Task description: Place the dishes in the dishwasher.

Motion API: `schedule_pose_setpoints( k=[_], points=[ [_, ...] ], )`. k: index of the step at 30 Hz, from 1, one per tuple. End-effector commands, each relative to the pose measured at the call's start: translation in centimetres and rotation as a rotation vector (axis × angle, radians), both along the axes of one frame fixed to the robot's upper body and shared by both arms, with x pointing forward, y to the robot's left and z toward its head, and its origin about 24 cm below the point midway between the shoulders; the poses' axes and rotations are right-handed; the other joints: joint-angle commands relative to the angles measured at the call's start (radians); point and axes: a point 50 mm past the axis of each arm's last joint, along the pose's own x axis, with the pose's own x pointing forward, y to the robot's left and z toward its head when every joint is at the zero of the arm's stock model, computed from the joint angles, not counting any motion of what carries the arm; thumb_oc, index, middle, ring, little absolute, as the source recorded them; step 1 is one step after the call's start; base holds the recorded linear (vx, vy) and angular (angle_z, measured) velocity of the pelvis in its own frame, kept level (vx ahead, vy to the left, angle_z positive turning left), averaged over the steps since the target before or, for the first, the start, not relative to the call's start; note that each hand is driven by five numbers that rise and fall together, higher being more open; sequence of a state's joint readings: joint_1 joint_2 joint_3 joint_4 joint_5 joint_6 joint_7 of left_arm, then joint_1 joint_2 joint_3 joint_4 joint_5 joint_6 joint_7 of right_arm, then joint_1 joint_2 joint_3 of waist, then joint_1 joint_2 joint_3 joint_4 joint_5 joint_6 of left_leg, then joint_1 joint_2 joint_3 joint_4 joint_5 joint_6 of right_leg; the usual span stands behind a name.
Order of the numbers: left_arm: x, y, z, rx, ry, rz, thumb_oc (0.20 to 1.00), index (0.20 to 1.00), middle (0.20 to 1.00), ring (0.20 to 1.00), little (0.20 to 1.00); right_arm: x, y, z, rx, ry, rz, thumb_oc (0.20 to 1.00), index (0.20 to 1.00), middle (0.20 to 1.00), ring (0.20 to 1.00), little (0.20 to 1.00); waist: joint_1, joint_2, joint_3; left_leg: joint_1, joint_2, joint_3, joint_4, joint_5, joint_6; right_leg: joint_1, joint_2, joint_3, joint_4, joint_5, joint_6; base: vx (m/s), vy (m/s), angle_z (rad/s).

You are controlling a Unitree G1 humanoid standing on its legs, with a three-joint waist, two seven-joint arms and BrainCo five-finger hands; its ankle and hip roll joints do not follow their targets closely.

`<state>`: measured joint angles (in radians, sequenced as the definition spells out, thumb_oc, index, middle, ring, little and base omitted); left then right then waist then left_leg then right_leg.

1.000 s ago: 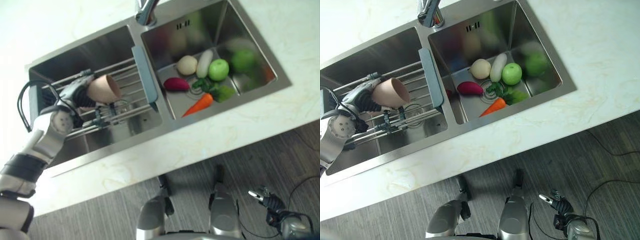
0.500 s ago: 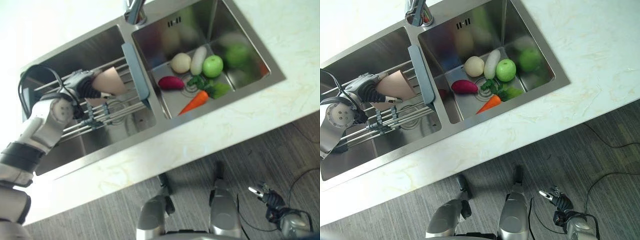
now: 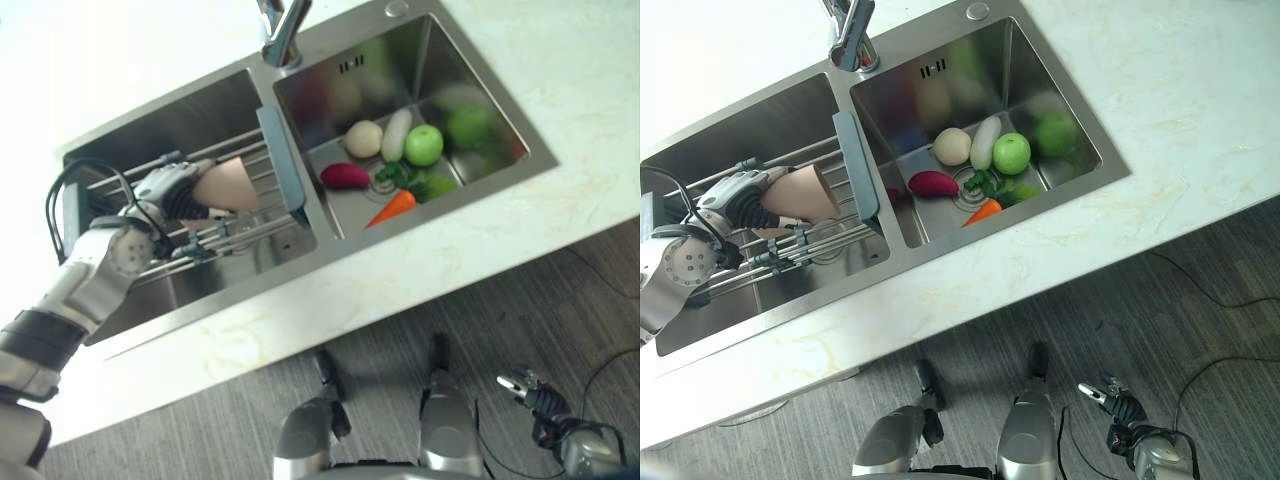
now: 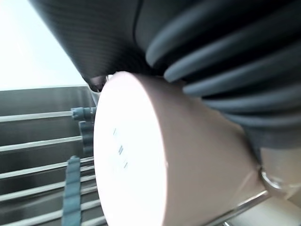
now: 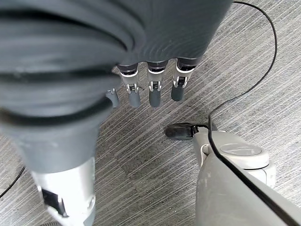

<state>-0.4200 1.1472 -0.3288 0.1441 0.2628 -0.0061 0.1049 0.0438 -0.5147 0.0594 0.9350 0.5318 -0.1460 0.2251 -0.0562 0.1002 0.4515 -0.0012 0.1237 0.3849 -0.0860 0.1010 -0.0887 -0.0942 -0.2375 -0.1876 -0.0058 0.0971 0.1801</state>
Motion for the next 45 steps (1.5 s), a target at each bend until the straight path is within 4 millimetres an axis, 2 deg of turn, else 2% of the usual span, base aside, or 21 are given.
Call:
schedule_pose_setpoints(
  k=[1,9,10,15,18,20,23,26,27,28,30,32,33,35,36,37,38,40,42,43,45],
  points=[
    [-1.0,1.7,5.3,0.070,-0.286,0.059,0.200,0.200,0.200,0.200,0.200,-2.2,-0.2,-0.6,0.017,0.007,-0.065,1.000,1.000,1.000,1.000,1.000,0.015,-0.009,-0.086,-0.027,0.050,-0.076,0.032,-0.064,-0.042,-0.016,-0.081,-0.088,0.106,-0.096,0.080,0.03,-0.002,0.14],
    [-3.1,2.4,7.3,0.132,-0.488,0.091,0.200,0.200,0.200,0.200,0.200,-5.0,0.4,-2.2,0.022,0.118,-0.110,1.000,1.000,1.000,1.000,1.000,0.024,0.010,-0.175,0.047,0.039,-0.072,0.017,-0.078,-0.034,0.074,-0.084,-0.106,0.087,-0.112,0.077,0.07,-0.006,0.14],
    [-3.7,2.5,7.7,0.135,-0.538,0.099,0.200,0.200,0.200,0.200,0.200,-5.8,0.7,-2.7,0.024,0.153,-0.119,1.000,1.000,1.000,1.000,1.000,0.027,0.014,-0.204,0.065,0.037,-0.071,0.012,-0.080,-0.032,0.098,-0.083,-0.110,0.082,-0.118,0.075,0.08,-0.016,0.11],
    [-4.9,3.1,8.5,0.143,-0.609,0.119,0.200,0.200,0.200,0.200,0.200,-7.2,1.5,-3.6,0.041,0.215,-0.136,1.000,1.000,1.000,1.000,1.000,0.044,0.020,-0.252,0.096,0.034,-0.085,0.009,-0.090,-0.028,0.139,-0.076,-0.116,0.075,-0.133,0.069,0.06,-0.066,0.01],
    [-5.9,3.7,8.8,0.139,-0.620,0.158,0.200,0.200,0.200,0.200,0.200,-8.0,2.2,-4.2,0.059,0.256,-0.128,1.000,1.000,1.000,1.000,1.000,0.063,0.019,-0.279,0.113,0.031,-0.119,0.011,-0.100,-0.027,0.165,-0.062,-0.111,0.069,-0.145,0.061,0.01,-0.185,0.00],
    [-7.2,4.9,8.0,0.102,-0.614,0.228,0.200,0.200,0.200,0.200,0.200,-8.6,3.3,-5.0,0.077,0.305,-0.093,1.000,1.000,1.000,1.000,1.000,0.109,0.012,-0.307,0.123,0.036,-0.202,0.044,-0.120,-0.034,0.199,-0.026,-0.091,0.065,-0.170,0.036,0.01,-0.437,0.13],
    [-8.2,5.5,7.1,0.086,-0.625,0.268,0.200,0.200,0.200,0.200,0.200,-8.4,3.9,-5.3,0.085,0.333,-0.062,1.000,1.000,1.000,1.000,1.000,0.139,0.008,-0.323,0.114,0.046,-0.239,0.066,-0.121,-0.046,0.210,-0.006,-0.091,0.051,-0.174,0.020,0.00,-0.275,0.19],
    [-9.4,6.0,5.9,0.047,-0.623,0.288,0.200,0.200,0.200,0.200,0.200,-8.1,4.5,-5.6,0.089,0.352,-0.040,1.000,1.000,1.000,1.000,1.000,0.168,0.003,-0.330,0.098,0.084,-0.204,0.064,-0.078,-0.080,0.238,0.006,-0.149,0.011,-0.159,0.014,-0.09,-0.289,0.22],
    [-9.4,5.8,5.6,0.038,-0.626,0.273,0.200,0.200,0.200,0.200,0.200,-8.1,4.6,-5.6,0.089,0.349,-0.047,1.000,1.000,1.000,1.000,1.000,0.170,0.003,-0.328,0.086,0.102,-0.183,0.061,-0.042,-0.095,0.250,0.013,-0.171,-0.004,-0.158,0.015,-0.23,-0.284,0.66],
    [-9.4,5.6,5.6,0.018,-0.636,0.260,0.200,0.200,0.200,0.200,0.200,-8.2,4.7,-5.7,0.082,0.356,-0.032,1.000,1.000,1.000,1.000,1.000,0.178,0.006,-0.324,0.054,0.132,-0.163,0.049,0.037,-0.117,0.261,0.025,-0.215,-0.025,-0.148,0.014,-0.23,-0.217,1.03],
    [-9.3,5.2,5.7,0.006,-0.656,0.236,0.200,0.200,0.200,0.200,0.200,-8.1,4.7,-5.8,0.075,0.361,-0.047,1.000,1.000,1.000,1.000,1.000,0.180,0.005,-0.313,0.027,0.149,-0.126,0.064,0.075,-0.125,0.260,0.029,-0.263,-0.022,-0.141,0.010,-0.26,-0.193,1.30],
    [-9.0,4.8,5.9,-0.010,-0.673,0.199,0.200,0.200,0.200,0.200,0.200,-8.2,4.6,-5.8,0.076,0.357,-0.085,1.000,1.000,1.000,1.000,1.000,0.175,-0.001,-0.310,0.025,0.139,-0.076,0.090,0.054,-0.117,0.254,0.023,-0.310,-0.012,-0.134,0.008,-0.30,-0.160,1.77],
    [-8.4,4.0,6.2,-0.026,-0.698,0.170,0.200,0.200,0.200,0.200,0.200,-8.3,4.4,-5.8,0.079,0.349,-0.116,1.000,1.000,1.000,1.000,1.000,0.160,-0.018,-0.309,0.046,0.097,-0.033,0.165,-0.038,-0.097,0.237,0.016,-0.334,0.008,-0.137,0.003,-0.31,-0.127,1.93],
    [-8.1,3.8,6.3,-0.029,-0.705,0.161,0.200,0.200,0.200,0.200,0.200,-8.3,4.3,-5.8,0.082,0.344,-0.123,1.000,1.000,1.000,1.000,1.000,0.157,-0.023,-0.309,0.043,0.085,-0.025,0.198,-0.068,-0.087,0.229,0.012,-0.340,0.014,-0.136,0.001,-0.24,-0.037,1.06],
    [-7.8,3.2,6.7,-0.038,-0.724,0.136,0.200,0.200,0.200,0.200,0.200,-8.1,4.1,-5.7,0.088,0.329,-0.150,1.000,1.000,1.000,1.000,1.000,0.152,-0.037,-0.311,0.051,0.051,-0.003,0.273,-0.132,-0.063,0.206,0.007,-0.347,0.025,-0.133,-0.010,-0.27,0.010,0.81],
    [-7.6,2.9,6.9,-0.043,-0.733,0.119,0.200,0.200,0.200,0.200,0.200,-8.1,3.9,-5.6,0.094,0.321,-0.167,1.000,1.000,1.000,1.000,1.000,0.149,-0.042,-0.315,0.051,0.042,0.008,0.316,-0.163,-0.051,0.193,0.006,-0.354,0.035,-0.136,-0.015,-0.42,0.048,1.21],
    [-7.3,2.4,7.5,-0.057,-0.746,0.078,0.200,0.200,0.200,0.200,0.200,-7.9,3.6,-5.5,0.108,0.301,-0.207,1.000,1.000,1.000,1.000,1.000,0.137,-0.050,-0.329,0.070,0.041,0.052,0.383,-0.199,-0.036,0.167,0.008,-0.379,0.053,-0.143,-0.030,-0.30,0.073,1.20],
    [-6.9,1.9,8.2,-0.069,-0.753,0.040,0.200,0.200,0.200,0.200,0.200,-7.9,3.3,-5.4,0.119,0.281,-0.250,1.000,1.000,1.000,1.000,1.000,0.114,-0.053,-0.346,0.105,0.054,0.104,0.425,-0.204,-0.034,0.148,0.012,-0.405,0.060,-0.140,-0.043,-0.24,0.110,1.40],
    [-6.5,1.6,8.9,-0.079,-0.757,0.012,0.200,0.200,0.200,0.200,0.200,-8.0,3.2,-5.3,0.124,0.267,-0.275,1.000,1.000,1.000,1.000,1.000,0.099,-0.056,-0.355,0.123,0.054,0.121,0.450,-0.216,-0.033,0.143,0.015,-0.422,0.065,-0.137,-0.048,-0.20,0.154,2.57],
    [-6.0,1.2,9.5,-0.084,-0.758,-0.009,0.200,0.200,0.200,0.200,0.200,-8.0,3.4,-5.4,0.131,0.257,-0.281,1.000,1.000,1.000,1.000,1.000,0.084,-0.047,-0.363,0.148,0.023,0.131,0.386,-0.259,-0.009,0.123,0.002,-0.444,0.090,-0.126,-0.039,-0.26,0.313,2.33],
    [-5.1,0.6,10.0,-0.096,-0.742,-0.037,0.200,0.200,0.200,0.200,0.200,-8.1,3.8,-5.5,0.122,0.258,-0.261,1.000,1.000,1.000,1.000,1.000,0.067,-0.030,-0.363,0.204,-0.044,0.121,0.236,-0.308,0.030,0.067,-0.044,-0.456,0.154,-0.097,-0.011,-0.27,0.450,1.71]
  ],
)
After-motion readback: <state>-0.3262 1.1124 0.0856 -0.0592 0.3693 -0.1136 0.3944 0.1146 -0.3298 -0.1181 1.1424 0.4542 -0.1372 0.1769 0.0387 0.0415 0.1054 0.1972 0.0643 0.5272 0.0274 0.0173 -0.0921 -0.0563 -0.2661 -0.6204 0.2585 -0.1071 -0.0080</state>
